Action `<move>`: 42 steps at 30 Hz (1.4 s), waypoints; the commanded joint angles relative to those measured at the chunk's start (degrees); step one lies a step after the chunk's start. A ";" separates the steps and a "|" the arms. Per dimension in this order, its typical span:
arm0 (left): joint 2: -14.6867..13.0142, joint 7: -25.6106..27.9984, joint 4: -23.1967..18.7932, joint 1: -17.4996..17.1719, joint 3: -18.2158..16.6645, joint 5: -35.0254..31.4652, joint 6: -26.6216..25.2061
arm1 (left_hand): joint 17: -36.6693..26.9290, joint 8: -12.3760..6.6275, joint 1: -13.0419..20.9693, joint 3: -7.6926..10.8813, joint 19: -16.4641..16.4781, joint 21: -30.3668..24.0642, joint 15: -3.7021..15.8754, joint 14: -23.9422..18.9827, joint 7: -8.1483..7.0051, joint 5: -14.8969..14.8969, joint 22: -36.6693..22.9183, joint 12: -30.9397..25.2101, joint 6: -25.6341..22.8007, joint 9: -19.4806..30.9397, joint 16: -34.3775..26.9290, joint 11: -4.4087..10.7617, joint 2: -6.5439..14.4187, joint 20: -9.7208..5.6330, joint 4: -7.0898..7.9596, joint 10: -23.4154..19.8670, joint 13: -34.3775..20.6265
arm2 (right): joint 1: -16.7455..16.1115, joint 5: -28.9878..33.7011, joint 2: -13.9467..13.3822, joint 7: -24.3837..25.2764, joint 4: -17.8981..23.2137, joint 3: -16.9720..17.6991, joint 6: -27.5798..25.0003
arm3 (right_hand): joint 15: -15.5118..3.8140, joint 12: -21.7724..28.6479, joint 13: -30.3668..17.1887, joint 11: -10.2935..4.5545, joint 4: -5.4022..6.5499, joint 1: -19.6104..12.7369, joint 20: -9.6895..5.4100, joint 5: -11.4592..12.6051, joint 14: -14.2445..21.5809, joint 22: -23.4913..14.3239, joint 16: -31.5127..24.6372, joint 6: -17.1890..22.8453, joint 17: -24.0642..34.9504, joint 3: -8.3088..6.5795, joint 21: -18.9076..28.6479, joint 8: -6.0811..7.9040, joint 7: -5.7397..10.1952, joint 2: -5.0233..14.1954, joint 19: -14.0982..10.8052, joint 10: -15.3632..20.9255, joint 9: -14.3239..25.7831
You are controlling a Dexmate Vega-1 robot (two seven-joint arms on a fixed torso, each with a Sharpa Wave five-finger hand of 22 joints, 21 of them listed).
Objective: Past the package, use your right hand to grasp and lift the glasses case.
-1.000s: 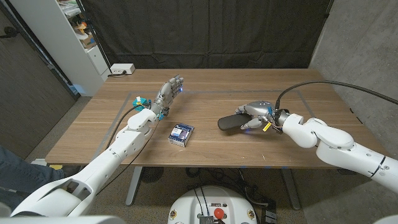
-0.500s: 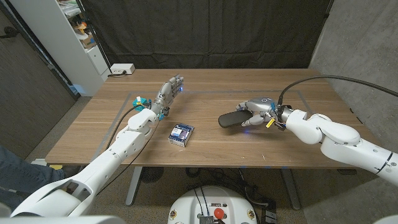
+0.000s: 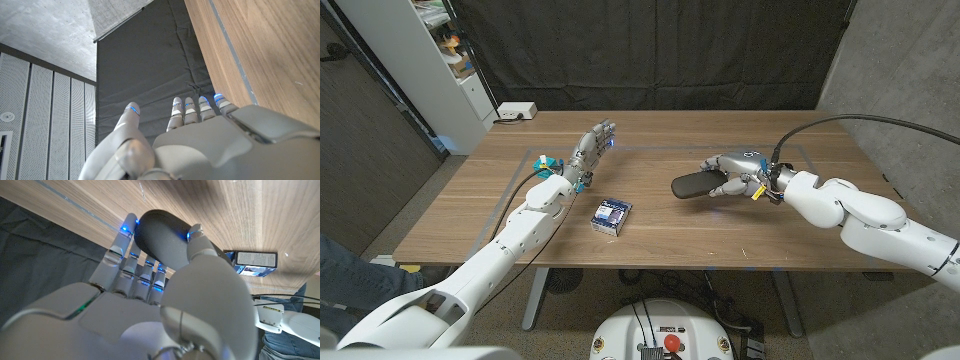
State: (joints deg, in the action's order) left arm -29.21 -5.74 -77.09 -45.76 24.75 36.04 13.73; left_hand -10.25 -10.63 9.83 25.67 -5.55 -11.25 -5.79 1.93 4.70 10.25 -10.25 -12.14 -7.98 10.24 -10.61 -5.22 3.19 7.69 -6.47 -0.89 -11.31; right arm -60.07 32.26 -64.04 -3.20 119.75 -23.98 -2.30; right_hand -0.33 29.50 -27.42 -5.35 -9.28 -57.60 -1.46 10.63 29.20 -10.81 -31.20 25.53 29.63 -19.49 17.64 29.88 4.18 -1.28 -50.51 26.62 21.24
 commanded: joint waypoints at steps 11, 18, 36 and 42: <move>0.32 -0.39 0.75 0.23 0.15 0.16 0.04 | -0.25 -0.11 0.20 -0.21 -0.16 -0.33 -0.35 0.03 0.32 0.03 -0.28 -0.18 -0.43 0.13 -0.26 -0.28 0.61 0.75 -0.09 -0.12 -0.09 | 0.06 -4.14 -0.35 1.04 0.50 3.59 2.82 | -5.96 0.59 -1.98 -1.12 0.93 -8.30 -0.21 0.20 3.34 -0.23 0.22 17.11 0.62 -0.42 0.71 0.32 5.95 9.37 -0.52 1.58 1.28; 0.13 -0.56 0.94 0.19 -0.08 0.29 0.22 | -0.25 -0.14 0.20 -0.22 -0.19 -0.32 -0.14 0.05 0.17 0.02 -0.28 -0.19 -0.51 0.13 -0.26 -0.14 0.61 0.57 -0.10 -0.15 -0.09 | 1.04 -3.76 -0.02 0.94 0.51 3.78 3.50 | -5.90 0.69 -2.22 -1.07 0.86 -8.39 -0.19 0.23 3.54 -0.24 0.41 17.24 0.69 -0.43 0.82 0.35 5.94 9.29 -0.59 1.59 1.24; 0.63 -2.57 3.42 1.58 -0.08 0.68 1.20 | -0.25 -0.15 0.21 -0.26 -0.18 -0.33 -0.18 0.07 0.14 0.01 -0.28 -0.19 -0.55 0.13 -0.25 -0.21 0.61 0.43 -0.12 -0.16 -0.09 | 1.72 -3.31 -0.73 -0.08 2.79 6.28 2.81 | -5.96 1.06 -2.90 -0.96 1.09 -8.10 -0.21 0.25 4.25 -0.26 0.69 17.37 1.17 -0.25 1.17 0.41 5.85 9.33 -0.76 1.87 1.33; 0.56 -2.98 3.95 1.99 0.02 0.69 0.87 | -0.25 -0.16 0.21 -0.28 -0.17 -0.34 -0.16 0.14 0.14 0.01 -0.28 -0.19 -0.57 0.13 -0.23 -0.23 0.60 0.40 -0.13 -0.17 -0.09 | 2.66 -4.12 -1.18 -0.91 2.58 6.83 4.55 | -6.06 1.15 -3.12 -1.07 1.16 -7.99 -0.25 0.27 4.67 -0.27 0.87 17.42 1.19 -0.25 1.32 0.42 5.81 9.34 -0.89 1.89 1.32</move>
State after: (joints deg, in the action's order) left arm -28.75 -7.74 -74.28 -44.53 24.68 36.63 14.59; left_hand -10.25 -10.63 9.83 25.57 -5.65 -11.25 -5.80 1.93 4.70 10.25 -10.25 -12.14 -7.98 10.24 -10.61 -5.21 3.19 7.79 -6.58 -0.88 -11.31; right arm -58.47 29.01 -64.48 -2.97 121.91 -18.44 0.65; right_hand -0.13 30.39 -27.44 -5.13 -8.87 -57.48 -1.85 10.62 30.64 -10.80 -30.37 25.63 30.78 -19.08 18.52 29.83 4.09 -1.16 -50.92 26.85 21.24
